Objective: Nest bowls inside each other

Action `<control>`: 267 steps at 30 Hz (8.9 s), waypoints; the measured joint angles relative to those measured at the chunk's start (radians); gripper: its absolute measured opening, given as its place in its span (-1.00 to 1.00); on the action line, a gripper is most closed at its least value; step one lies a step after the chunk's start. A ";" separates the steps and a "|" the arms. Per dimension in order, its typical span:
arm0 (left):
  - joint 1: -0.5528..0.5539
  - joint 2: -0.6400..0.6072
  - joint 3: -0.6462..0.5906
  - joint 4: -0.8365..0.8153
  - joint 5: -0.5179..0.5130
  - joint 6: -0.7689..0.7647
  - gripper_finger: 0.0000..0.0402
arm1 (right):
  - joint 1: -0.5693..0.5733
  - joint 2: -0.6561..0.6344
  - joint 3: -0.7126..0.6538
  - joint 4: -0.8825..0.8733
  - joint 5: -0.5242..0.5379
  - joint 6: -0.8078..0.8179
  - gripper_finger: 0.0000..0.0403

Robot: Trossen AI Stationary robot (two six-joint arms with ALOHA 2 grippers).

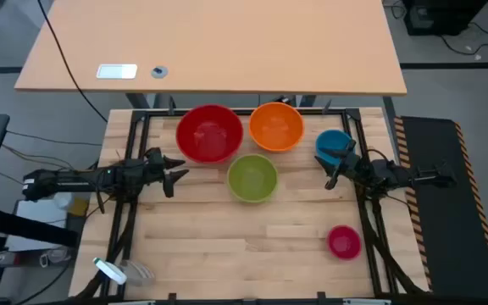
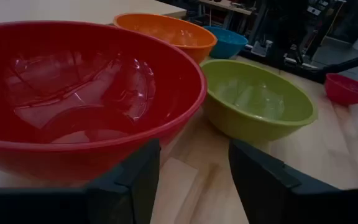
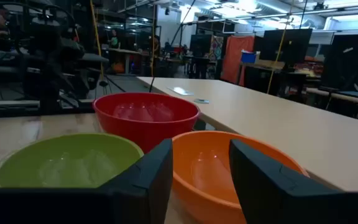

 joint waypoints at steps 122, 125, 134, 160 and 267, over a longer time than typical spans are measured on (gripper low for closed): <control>0.002 0.237 0.402 0.063 -0.309 -0.514 0.56 | -0.644 1.301 1.155 -0.558 -0.590 0.437 -0.09; 0.002 0.237 0.423 -0.012 -0.309 -0.530 0.56 | -0.696 1.354 1.177 -0.559 -0.630 0.425 0.01; 0.002 0.236 0.430 -0.023 -0.276 -0.569 0.56 | -0.814 1.471 1.180 -0.586 -0.667 0.458 0.26; 0.002 0.237 0.430 -0.023 -0.274 -0.569 0.56 | -0.949 1.699 1.181 -0.793 -0.588 0.367 0.06; 0.067 0.288 0.429 0.103 -0.222 -0.407 0.56 | -0.606 2.223 2.311 -1.472 -0.849 0.071 0.35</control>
